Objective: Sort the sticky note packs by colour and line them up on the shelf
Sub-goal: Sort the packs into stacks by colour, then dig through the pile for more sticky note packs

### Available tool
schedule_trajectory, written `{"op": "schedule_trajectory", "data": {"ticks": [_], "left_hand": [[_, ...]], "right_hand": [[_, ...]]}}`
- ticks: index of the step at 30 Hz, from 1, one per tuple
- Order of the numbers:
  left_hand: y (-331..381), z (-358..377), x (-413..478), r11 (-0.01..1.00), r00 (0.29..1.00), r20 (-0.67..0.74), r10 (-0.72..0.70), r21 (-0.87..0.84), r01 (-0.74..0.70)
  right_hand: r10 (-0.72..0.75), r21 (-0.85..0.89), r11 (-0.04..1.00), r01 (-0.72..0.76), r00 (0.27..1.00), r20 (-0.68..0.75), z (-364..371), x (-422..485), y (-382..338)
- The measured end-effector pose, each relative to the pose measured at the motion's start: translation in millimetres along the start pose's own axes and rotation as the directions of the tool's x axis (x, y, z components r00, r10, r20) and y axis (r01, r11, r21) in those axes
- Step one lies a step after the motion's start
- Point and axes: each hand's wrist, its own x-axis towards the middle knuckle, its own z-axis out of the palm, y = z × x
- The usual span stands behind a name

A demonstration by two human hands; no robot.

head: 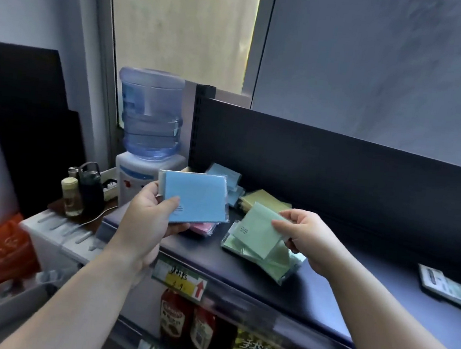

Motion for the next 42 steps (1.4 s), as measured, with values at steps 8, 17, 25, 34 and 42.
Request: {"op": "schedule_trajectory", "data": {"ticks": [8,17,25,34,42], "left_hand": [[20,29,49,0.984,0.998,-0.045,0.041,0.176,-0.032],[28,43,107,0.948,0.998,0.047,-0.049,0.317,0.032],[8,54,174,0.918,0.951,0.171,-0.258,0.35,0.186],[-18,38,229,0.786,0.887,0.409,-0.214,0.612,-0.092],[-12,29,233,0.212,0.848,0.522,-0.097,0.843,-0.494]], "right_hand": [[-0.144,-0.754,0.635,0.17,0.984,0.101,-2,22,-16],[-0.279,-0.742,0.61,0.279,0.952,0.128,14,28,-42],[-0.263,-0.697,0.683,0.217,0.964,0.042,48,70,-62],[-0.119,-0.791,0.602,0.107,0.992,0.044,94,117,-72],[-0.058,-0.809,0.588,-0.01,0.997,-0.054,101,115,-75]]}}
